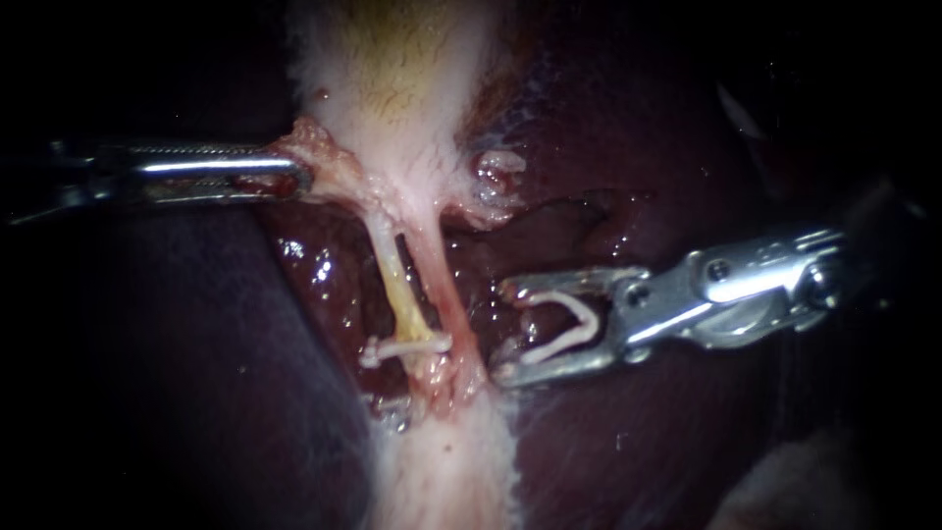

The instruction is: Clipping second clip left tube

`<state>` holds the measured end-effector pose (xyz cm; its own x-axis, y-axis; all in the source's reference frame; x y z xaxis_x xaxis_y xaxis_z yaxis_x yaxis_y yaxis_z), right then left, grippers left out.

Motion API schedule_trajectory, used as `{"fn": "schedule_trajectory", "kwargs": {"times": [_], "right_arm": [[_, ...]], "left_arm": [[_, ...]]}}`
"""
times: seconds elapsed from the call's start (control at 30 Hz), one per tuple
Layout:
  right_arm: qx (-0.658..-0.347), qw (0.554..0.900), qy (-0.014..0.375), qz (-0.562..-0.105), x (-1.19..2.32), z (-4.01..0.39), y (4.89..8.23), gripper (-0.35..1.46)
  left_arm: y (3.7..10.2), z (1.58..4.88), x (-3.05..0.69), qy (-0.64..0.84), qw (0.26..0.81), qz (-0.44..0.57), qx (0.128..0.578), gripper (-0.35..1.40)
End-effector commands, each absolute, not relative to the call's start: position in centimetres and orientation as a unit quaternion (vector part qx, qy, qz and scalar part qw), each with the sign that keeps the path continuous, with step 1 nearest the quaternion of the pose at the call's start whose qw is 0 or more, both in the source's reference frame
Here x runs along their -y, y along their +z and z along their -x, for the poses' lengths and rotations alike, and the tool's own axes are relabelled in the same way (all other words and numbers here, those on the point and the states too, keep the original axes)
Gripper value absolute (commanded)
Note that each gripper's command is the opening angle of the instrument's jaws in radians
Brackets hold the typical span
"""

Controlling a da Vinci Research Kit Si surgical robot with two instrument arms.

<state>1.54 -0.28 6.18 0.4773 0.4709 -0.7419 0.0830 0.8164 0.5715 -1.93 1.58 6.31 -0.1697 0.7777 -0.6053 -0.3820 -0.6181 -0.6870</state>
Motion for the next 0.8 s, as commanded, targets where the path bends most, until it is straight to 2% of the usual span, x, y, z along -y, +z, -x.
{"fn": "schedule_trajectory", "kwargs": {"times": [0.03, 0.37, 0.63, 0.8], "right_arm": [[-0.497, 0.814, 0.118, -0.277, 0.27, -1.59, 6.20, 0.50], [-0.490, 0.810, 0.131, -0.294, 0.30, -1.88, 6.46, 0.50], [-0.468, 0.822, 0.129, -0.296, 0.33, -1.86, 6.76, 0.50], [-0.465, 0.825, 0.128, -0.294, 0.28, -1.84, 6.92, 0.50]], "left_arm": [[6.31, 1.93, -1.57, 0.740, 0.392, 0.511, 0.193, -0.35], [6.29, 1.94, -1.56, 0.740, 0.393, 0.511, 0.192, -0.35], [6.28, 1.94, -1.56, 0.740, 0.394, 0.511, 0.191, -0.35], [6.28, 1.94, -1.55, 0.740, 0.394, 0.511, 0.191, -0.35]]}}
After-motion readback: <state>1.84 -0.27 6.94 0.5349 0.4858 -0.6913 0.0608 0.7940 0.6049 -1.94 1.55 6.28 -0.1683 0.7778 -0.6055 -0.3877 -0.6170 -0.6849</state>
